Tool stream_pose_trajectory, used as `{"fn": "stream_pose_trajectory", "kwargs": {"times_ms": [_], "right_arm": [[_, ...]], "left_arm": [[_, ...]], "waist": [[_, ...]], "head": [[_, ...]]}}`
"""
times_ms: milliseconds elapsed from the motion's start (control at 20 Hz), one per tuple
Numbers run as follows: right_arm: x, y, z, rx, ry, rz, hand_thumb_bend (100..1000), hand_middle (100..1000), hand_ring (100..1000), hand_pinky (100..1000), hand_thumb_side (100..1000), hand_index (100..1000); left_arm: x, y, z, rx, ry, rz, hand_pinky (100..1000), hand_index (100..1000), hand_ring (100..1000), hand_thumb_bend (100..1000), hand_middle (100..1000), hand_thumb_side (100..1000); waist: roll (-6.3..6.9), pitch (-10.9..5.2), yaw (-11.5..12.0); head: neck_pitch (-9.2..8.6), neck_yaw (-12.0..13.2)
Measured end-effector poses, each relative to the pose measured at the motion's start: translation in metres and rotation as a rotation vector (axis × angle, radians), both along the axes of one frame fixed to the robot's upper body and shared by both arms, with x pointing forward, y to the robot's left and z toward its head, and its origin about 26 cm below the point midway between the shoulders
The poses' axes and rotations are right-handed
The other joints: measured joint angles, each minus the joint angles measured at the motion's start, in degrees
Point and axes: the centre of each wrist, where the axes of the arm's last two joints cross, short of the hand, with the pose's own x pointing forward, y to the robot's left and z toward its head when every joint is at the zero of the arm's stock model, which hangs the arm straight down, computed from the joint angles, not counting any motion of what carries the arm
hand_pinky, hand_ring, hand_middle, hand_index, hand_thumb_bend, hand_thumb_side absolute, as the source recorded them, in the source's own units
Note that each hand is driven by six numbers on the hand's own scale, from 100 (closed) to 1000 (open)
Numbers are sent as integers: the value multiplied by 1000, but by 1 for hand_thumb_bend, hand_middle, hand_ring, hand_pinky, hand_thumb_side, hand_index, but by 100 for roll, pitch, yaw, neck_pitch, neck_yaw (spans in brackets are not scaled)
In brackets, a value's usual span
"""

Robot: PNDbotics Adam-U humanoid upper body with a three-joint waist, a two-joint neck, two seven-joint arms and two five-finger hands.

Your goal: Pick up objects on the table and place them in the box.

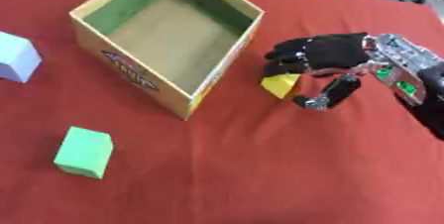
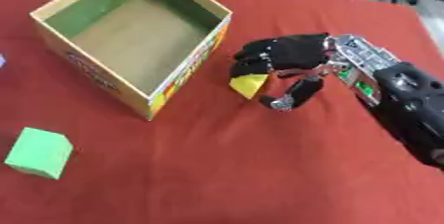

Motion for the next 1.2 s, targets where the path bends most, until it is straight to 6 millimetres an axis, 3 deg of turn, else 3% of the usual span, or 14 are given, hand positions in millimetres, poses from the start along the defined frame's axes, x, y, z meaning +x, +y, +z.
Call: {"fn": "stream_pose_trajectory", "kwargs": {"times_ms": [1050,1150,1200], "right_arm": [[5,-6,-7,70,-66,33,100,849,1000,1000,373,1000],[5,-6,-7,78,-61,32,100,830,1000,1000,365,1000],[5,-6,-6,83,-59,32,100,779,1000,1000,346,1000]], "left_arm": [[0,-1,-1,24,7,-4,863,836,869,100,784,570],[0,-1,-1,26,9,-4,863,836,869,100,784,570],[0,-1,-2,26,10,-4,863,836,869,100,785,568]], "waist": [[0,20,-32],[0,20,-33],[0,20,-33]], "head": [[8,-3],[8,-3],[8,-3]]}}
